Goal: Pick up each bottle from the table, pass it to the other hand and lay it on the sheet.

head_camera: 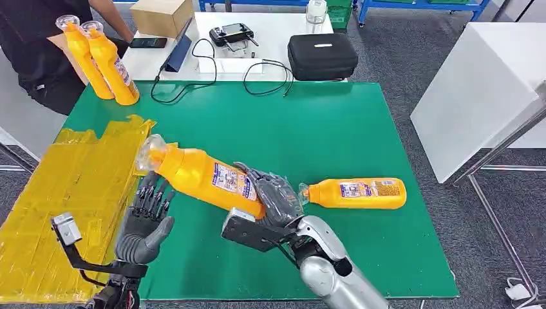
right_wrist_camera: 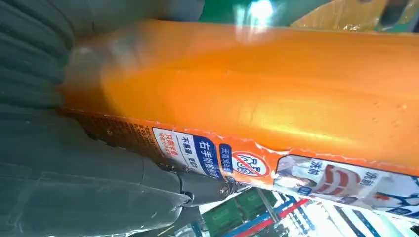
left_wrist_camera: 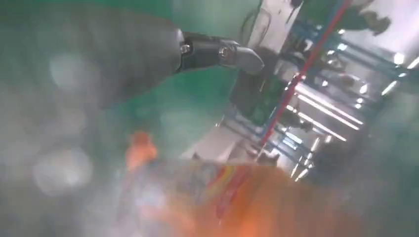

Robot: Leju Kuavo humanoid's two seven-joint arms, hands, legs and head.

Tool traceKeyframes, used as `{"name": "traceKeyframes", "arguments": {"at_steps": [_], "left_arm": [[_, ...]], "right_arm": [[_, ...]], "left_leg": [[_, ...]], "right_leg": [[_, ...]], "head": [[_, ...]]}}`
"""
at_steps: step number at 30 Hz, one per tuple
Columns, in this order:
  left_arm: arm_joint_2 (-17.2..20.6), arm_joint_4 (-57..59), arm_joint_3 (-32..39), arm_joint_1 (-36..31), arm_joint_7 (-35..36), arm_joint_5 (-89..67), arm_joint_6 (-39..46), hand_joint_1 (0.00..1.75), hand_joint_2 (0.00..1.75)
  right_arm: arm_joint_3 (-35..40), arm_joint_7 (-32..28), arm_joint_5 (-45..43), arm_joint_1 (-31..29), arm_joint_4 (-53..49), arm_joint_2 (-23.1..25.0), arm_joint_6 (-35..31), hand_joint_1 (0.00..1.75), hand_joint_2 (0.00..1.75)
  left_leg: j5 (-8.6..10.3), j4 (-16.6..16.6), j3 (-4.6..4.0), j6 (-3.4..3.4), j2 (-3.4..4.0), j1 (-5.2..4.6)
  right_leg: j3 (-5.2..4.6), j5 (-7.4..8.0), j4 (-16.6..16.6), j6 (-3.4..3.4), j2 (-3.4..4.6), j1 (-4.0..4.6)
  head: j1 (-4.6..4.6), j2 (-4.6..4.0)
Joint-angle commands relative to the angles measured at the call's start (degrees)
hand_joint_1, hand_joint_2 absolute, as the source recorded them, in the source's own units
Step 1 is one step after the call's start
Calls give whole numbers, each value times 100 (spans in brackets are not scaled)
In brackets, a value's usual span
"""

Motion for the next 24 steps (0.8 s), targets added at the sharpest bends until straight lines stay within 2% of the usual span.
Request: {"name": "traceKeyframes", "arguments": {"at_steps": [1,17,20,24], "left_arm": [[48,220,-475,-258,73,271,-58,0,175],[38,259,-582,-365,124,389,-105,0,175],[34,281,-496,-464,74,311,42,0,175],[85,315,-256,-660,6,159,325,0,175]], "right_arm": [[253,60,48,-495,1114,284,-25,175,175],[448,115,168,-664,1573,475,1,175,175],[860,123,351,-776,1639,500,100,175,175],[1498,-94,77,-1045,1686,430,334,175,175]], "left_leg": [[-9,-5,21,-3,1,-1],[-4,-5,9,-2,-4,-1],[-6,-4,9,-2,-2,-1],[-10,-3,16,-4,5,-1]], "right_leg": [[19,-8,-3,-3,-3,0],[8,-6,-3,-3,-7,0],[8,-6,-1,-3,-4,0],[11,-8,2,-5,1,0]], "head": [[0,0],[0,0],[0,0],[-2,0]]}}
